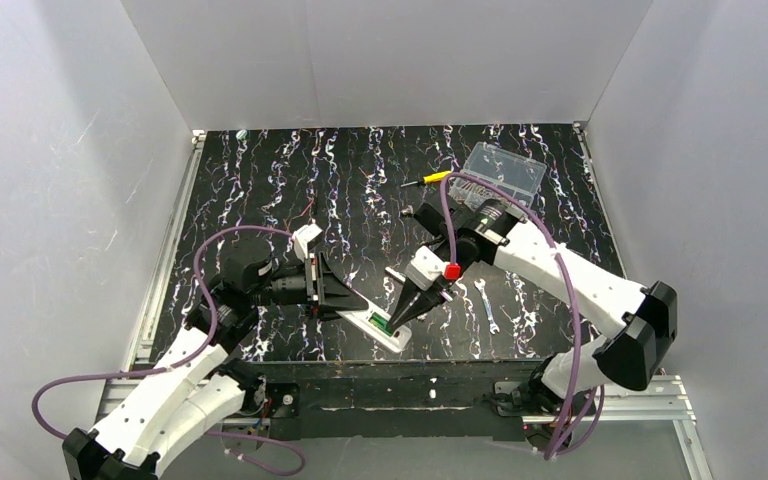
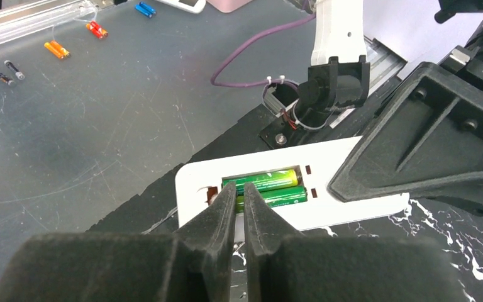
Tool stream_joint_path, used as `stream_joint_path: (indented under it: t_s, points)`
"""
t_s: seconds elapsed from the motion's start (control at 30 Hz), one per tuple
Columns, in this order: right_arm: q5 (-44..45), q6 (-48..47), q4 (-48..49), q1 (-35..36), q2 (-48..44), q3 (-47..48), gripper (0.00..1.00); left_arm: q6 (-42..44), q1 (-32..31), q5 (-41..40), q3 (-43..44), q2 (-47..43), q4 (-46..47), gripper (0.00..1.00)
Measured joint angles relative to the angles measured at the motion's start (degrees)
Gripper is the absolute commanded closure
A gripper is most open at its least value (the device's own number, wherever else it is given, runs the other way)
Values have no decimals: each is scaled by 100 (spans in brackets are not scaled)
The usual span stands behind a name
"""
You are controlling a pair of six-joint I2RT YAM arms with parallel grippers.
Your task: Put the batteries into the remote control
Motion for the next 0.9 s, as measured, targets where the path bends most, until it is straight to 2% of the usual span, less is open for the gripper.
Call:
stream_joint_path:
  t_s: [0.13,0.27,0.37,0.43,0.5,0.57,0.7,0.8,0.9]
  points:
    - [271,562,367,11,-273,-118,77,223,4,-105,0,-142,-131,100]
    - [667,1867,1591,17,-984,-723,66,581,37,-295,0,-341,-420,100]
    - [1338,3482,3193,22,-1709,-1554,59,874,37,-487,0,-439,-715,100]
    - [2149,4767,4253,33,-2103,-2046,57,1038,37,-610,0,-463,-881,100]
    - [3077,5812,4806,31,-2247,-2177,52,1161,37,-719,-7,-481,-1014,100]
    - [4046,6603,4900,26,-2227,-2070,47,1244,37,-804,-28,-507,-1091,100]
    - [5576,7659,4391,-46,-1762,-1440,41,1394,37,-933,-42,-557,-1300,100]
    - [6102,8185,4205,-153,-1478,-1451,33,1515,37,-977,-42,-605,-1486,100]
    - [6513,8765,4197,-195,-1429,-2009,29,1650,37,-1034,-42,-667,-1718,100]
